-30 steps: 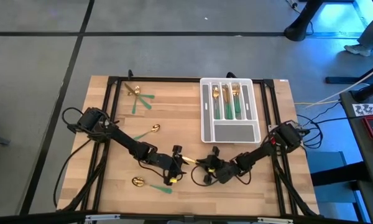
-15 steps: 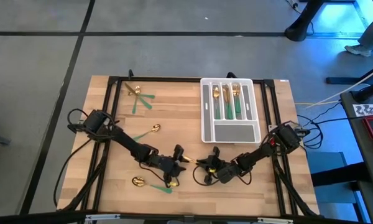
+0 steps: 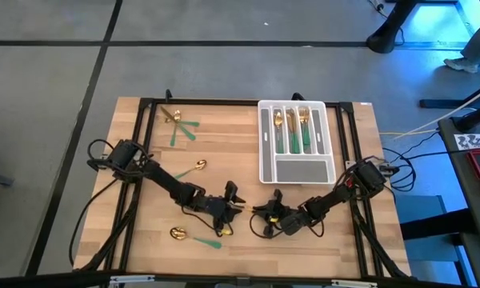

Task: Sort silverware
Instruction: Put the green knife into the silverware tray

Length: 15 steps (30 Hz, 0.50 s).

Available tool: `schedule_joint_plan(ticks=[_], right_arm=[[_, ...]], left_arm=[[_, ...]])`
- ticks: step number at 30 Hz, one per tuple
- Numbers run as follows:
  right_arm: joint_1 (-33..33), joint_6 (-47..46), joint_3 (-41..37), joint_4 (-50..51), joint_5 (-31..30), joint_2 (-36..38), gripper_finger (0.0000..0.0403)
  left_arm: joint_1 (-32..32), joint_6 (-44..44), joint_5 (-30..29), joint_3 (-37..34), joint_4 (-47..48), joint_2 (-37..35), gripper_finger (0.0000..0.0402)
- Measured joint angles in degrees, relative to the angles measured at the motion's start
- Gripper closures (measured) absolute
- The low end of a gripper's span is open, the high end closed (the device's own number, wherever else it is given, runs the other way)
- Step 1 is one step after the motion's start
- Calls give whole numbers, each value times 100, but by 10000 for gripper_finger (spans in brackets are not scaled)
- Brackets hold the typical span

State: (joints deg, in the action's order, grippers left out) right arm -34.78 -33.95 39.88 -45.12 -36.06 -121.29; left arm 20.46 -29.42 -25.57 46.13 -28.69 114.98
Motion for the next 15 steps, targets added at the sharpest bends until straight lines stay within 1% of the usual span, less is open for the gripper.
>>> schedule_joint_plan(ticks=[6, 10, 15], right_arm=[[6, 13, 3, -234, 48, -9, 373], [47, -113, 24, -477, 467, 0, 373], [181, -389, 28, -602, 592, 26, 374]], left_arm=[[162, 220, -100, -11, 34, 0, 219], [221, 231, -106, -11, 52, 0, 219], [224, 140, -63, -11, 31, 0, 219]])
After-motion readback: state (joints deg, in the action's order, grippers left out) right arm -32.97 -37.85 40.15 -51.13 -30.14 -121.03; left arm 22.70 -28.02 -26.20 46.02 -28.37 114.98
